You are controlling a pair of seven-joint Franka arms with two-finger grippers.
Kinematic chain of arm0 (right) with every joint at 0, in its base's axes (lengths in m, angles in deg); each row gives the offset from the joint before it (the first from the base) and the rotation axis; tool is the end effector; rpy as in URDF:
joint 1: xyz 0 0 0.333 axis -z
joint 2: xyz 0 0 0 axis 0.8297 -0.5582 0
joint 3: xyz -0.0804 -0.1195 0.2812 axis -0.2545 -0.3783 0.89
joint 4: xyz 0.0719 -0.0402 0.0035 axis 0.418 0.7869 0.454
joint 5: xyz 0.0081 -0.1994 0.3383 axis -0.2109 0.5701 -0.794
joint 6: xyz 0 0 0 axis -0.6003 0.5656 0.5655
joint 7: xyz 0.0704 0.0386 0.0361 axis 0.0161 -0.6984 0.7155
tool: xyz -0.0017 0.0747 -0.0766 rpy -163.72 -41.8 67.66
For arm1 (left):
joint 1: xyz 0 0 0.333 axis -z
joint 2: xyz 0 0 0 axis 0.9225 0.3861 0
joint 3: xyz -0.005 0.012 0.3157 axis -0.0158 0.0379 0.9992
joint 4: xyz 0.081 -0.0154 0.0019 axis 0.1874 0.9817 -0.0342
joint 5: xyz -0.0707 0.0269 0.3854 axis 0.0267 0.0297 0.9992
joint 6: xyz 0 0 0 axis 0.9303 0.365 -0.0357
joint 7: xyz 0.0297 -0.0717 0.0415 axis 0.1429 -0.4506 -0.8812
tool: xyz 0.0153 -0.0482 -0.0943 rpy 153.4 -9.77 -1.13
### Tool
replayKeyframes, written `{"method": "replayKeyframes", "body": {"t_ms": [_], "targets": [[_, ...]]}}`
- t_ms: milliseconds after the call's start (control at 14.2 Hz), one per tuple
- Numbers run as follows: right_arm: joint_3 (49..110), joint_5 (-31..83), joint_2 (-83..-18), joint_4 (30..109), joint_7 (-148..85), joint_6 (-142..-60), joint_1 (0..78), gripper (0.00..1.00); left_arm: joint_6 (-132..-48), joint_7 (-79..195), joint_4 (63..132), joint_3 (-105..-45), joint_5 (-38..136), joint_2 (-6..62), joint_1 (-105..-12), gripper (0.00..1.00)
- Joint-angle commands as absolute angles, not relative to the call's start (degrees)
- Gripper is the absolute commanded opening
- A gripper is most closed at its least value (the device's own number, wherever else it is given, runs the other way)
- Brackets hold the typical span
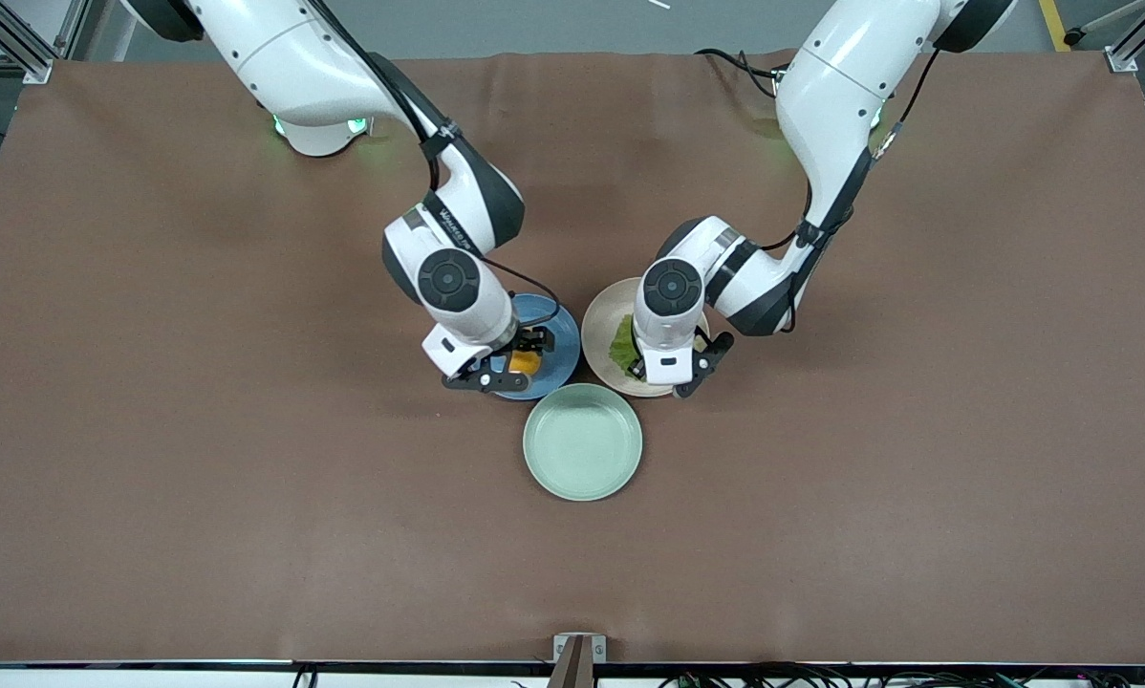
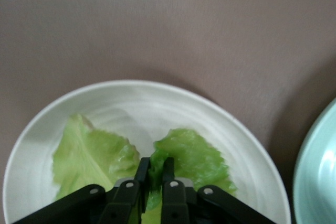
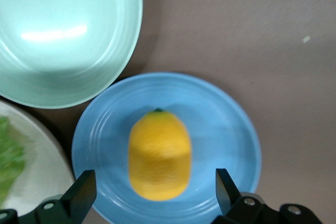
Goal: Pick lemon and lettuce from plates
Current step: 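Lift the lettuce off the plate with the left gripper while the right grasps lemon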
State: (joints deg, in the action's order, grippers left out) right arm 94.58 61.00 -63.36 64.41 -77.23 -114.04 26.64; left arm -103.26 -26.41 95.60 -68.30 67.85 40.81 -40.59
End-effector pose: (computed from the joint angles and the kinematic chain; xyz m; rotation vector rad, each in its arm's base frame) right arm 0.5371 0.4235 0.2486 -3.0527 0.1188 0.1646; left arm 0.5287 -0.3999 0.1990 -2.7986 -1.2396 0.0585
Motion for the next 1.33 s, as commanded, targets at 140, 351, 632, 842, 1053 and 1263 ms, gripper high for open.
{"method": "replayKeyframes", "body": {"t_ms": [140,351,632,842,1053,1263], "targets": [[93.92,60.56,-65.44,65.32,-79.45,-116.82,25.13,1.0,-94.64,-24.26,94.55,-67.84,72.41,34.09,-44.17,0.0],[93.75,60.82,-65.62,65.32,-79.45,-116.64,25.92,1.0,-87.69,-17.93,94.9,-67.84,74.5,32.33,-49.77,0.0],[93.66,60.74,-66.85,65.14,-79.71,-117.52,25.31,1.0,-83.54,-12.47,96.39,-67.93,76.98,32.32,-58.48,0.01],[93.66,60.65,-67.03,65.05,-79.71,-117.52,26.09,1.0,-83.54,-10.09,96.31,-68.02,76.98,32.59,-61.22,0.01],[93.66,60.21,-67.99,64.79,-81.2,-119.36,26.01,0.99,-83.36,-10.0,96.22,-68.02,76.89,32.15,-61.31,0.01],[93.66,60.47,-68.34,64.79,-83.14,-120.25,25.65,0.84,-83.1,-6.59,95.78,-68.63,75.93,30.22,-64.9,0.01]]}}
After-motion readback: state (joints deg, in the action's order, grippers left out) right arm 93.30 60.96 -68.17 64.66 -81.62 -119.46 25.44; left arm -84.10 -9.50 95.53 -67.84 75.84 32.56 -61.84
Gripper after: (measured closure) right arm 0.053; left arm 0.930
